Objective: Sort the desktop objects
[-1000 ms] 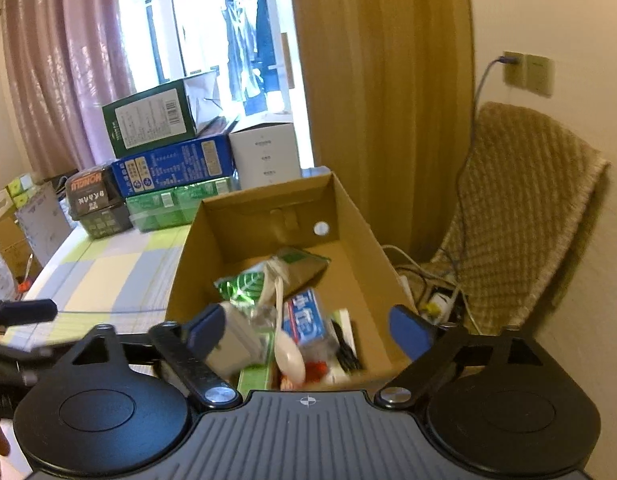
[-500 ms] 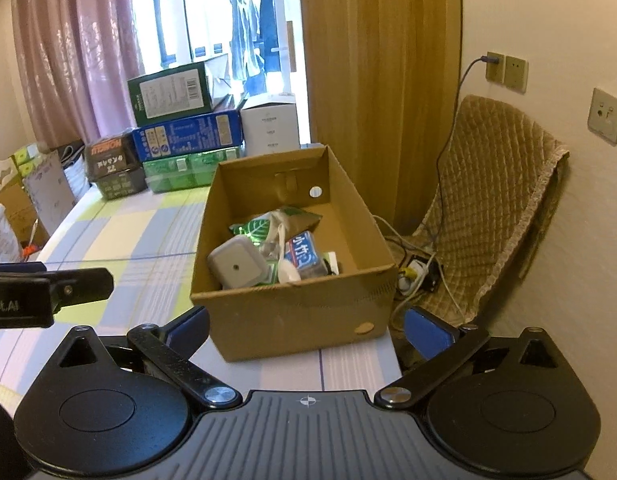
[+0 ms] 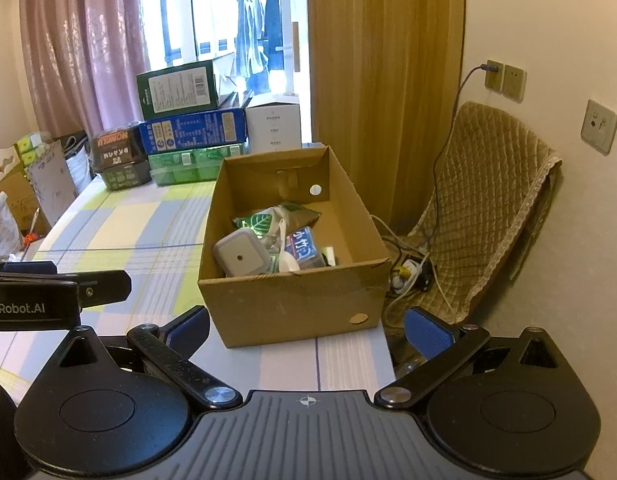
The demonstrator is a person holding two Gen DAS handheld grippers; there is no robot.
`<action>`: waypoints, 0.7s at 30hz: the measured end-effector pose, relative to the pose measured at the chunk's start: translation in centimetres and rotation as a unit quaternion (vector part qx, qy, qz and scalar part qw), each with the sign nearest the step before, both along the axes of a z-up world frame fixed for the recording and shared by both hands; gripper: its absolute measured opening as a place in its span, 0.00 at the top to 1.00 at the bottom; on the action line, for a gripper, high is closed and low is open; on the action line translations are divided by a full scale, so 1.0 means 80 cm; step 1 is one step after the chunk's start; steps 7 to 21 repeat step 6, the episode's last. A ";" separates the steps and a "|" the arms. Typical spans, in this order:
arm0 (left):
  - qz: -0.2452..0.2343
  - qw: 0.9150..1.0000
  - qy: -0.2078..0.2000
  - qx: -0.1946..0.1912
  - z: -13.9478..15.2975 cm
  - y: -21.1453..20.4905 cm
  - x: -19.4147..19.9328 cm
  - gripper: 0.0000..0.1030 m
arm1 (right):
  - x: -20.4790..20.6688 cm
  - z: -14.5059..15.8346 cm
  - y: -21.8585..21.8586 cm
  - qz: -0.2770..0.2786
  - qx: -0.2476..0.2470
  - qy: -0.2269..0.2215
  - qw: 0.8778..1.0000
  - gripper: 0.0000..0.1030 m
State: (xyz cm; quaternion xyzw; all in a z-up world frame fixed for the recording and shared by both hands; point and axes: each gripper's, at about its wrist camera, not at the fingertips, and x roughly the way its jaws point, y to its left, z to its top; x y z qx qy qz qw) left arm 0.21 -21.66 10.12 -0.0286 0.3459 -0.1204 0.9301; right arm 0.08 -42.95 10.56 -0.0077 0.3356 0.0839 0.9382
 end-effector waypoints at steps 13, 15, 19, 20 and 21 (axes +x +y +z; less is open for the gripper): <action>-0.003 1.000 -0.006 0.003 -0.001 -0.002 -0.001 0.01 | 0.001 -0.003 -0.003 -0.004 -0.001 0.001 1.000 0.02; -0.003 1.000 -0.006 0.003 -0.001 -0.002 -0.001 0.01 | 0.001 -0.003 -0.003 -0.004 -0.001 0.001 1.000 0.02; -0.003 1.000 -0.006 0.003 -0.001 -0.002 -0.001 0.01 | 0.001 -0.003 -0.003 -0.004 -0.001 0.001 1.000 0.02; -0.003 1.000 -0.006 0.003 -0.001 -0.002 -0.001 0.01 | 0.001 -0.003 -0.003 -0.004 -0.001 0.001 1.000 0.02; -0.003 1.000 -0.006 0.003 -0.001 -0.002 -0.001 0.01 | 0.001 -0.003 -0.003 -0.004 -0.001 0.001 1.000 0.02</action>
